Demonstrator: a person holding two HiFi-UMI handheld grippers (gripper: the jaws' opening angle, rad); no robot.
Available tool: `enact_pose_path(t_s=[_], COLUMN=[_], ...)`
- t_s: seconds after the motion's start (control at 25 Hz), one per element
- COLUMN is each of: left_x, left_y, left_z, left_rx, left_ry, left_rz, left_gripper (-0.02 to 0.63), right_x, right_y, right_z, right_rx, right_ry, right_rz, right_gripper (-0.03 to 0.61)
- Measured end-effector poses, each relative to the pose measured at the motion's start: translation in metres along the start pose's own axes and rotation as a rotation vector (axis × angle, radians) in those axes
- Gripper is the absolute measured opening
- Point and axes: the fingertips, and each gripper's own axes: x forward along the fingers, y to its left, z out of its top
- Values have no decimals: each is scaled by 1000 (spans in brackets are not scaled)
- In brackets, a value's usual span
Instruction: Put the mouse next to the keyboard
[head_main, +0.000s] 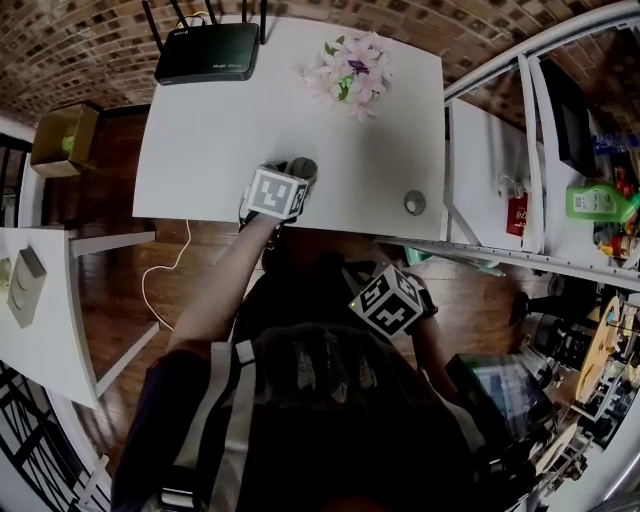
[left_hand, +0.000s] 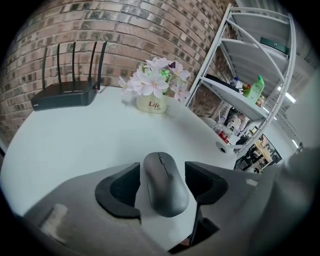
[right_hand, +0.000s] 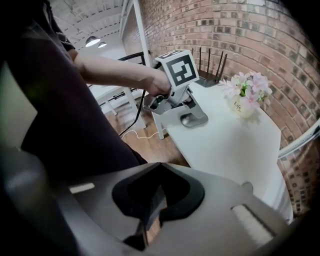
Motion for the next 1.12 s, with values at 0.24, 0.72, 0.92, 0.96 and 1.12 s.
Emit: enact_pose_path(t_s=[0.24,0.72,0.92,0.96,1.12], left_x=[12,13,9,9,9], left_y=[-3,14,18,18,22], left_z=[-8,-10,-14,-14,-17], left_rx=[60,-90,-139,-129,-146], left_ry=[81,-4,3,10,24], left_rz=[27,177,203,211,217], left_gripper=[293,284,282,282,284], right_x=[1,-1,1,1,2], right_y=[0,-30,-35,-36,-38], right_z=[-2,-15,-26,-28,-35], right_rx=[33,6,-35,-45,-76], right_ry=[-21,-112,-124,-126,-128], right_rz=[19,91,120,125,150], right_gripper=[6,6,6,6,6])
